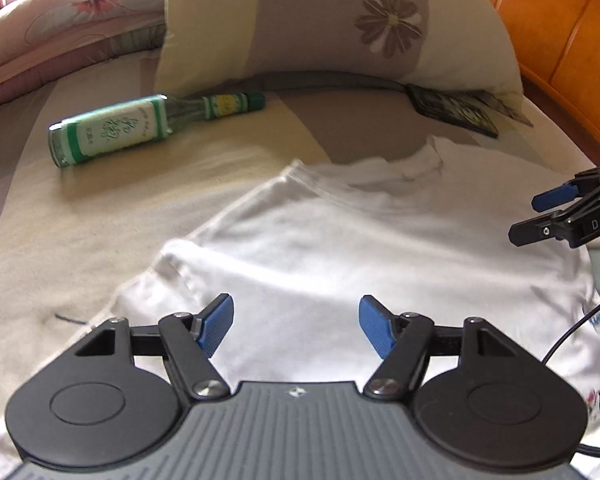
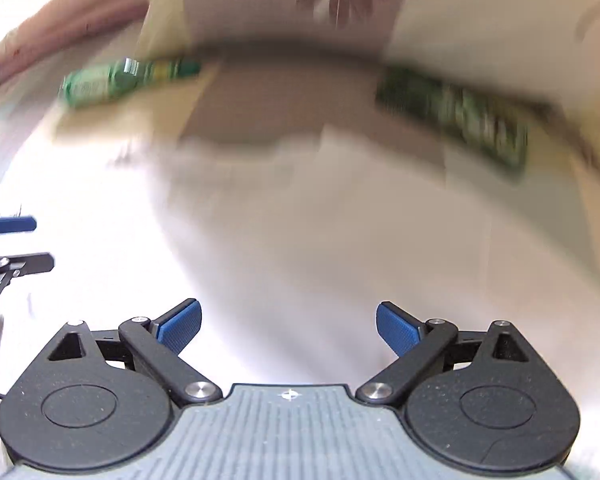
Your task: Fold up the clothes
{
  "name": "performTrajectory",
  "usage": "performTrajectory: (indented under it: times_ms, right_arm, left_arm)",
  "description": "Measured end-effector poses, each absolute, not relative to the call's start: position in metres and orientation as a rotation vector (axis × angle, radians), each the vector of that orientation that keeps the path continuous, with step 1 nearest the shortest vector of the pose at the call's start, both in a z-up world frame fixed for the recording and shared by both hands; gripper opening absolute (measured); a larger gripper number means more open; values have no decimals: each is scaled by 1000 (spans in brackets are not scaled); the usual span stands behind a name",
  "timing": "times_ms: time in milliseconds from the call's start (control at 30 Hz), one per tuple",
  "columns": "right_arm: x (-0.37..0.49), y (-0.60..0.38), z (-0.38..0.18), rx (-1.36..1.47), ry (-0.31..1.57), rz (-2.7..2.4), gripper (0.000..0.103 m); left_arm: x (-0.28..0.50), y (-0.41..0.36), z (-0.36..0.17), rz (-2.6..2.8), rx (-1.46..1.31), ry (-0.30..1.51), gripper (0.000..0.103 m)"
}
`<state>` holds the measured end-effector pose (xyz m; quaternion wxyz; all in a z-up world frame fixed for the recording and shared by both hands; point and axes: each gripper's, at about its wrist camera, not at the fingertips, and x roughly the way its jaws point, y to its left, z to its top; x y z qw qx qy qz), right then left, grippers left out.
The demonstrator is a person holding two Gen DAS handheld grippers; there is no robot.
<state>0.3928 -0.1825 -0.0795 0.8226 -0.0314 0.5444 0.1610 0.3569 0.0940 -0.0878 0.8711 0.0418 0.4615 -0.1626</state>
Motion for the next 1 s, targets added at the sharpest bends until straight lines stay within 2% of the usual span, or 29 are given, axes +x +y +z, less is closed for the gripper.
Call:
performTrajectory:
  times_ms: [33, 100, 200, 333, 433, 700, 833, 1000]
  right_arm:
    - [382, -182, -87, -72, 1177, 333, 97]
    - [369, -179, -100, -110, 1140, 325, 103]
    - [370, -168, -106, -170, 1072, 309, 103]
    - [389, -167, -104, -174, 1119, 329, 103]
    - [386, -177, -94, -138, 1197, 363, 103]
    - [274, -251, -51, 63, 1129, 283, 103]
    - [221, -283, -70, 151, 1202, 189, 103]
    - [174, -287, -95, 78, 1283, 188, 103]
  left_arm:
    - [354, 92, -93, -330, 99, 970, 72]
    - [348, 89, -104, -311, 122, 979, 72]
    - [354, 91, -106, -291, 128, 995, 72]
    - [359, 85, -91, -230, 228, 986, 69]
    - [348, 80, -72, -278, 156, 986, 71]
    - [278, 38, -66, -383, 180, 1056, 73]
    - [244, 19, -66, -401, 206, 1083, 74]
    - [223, -14, -56, -426, 190, 1111, 74]
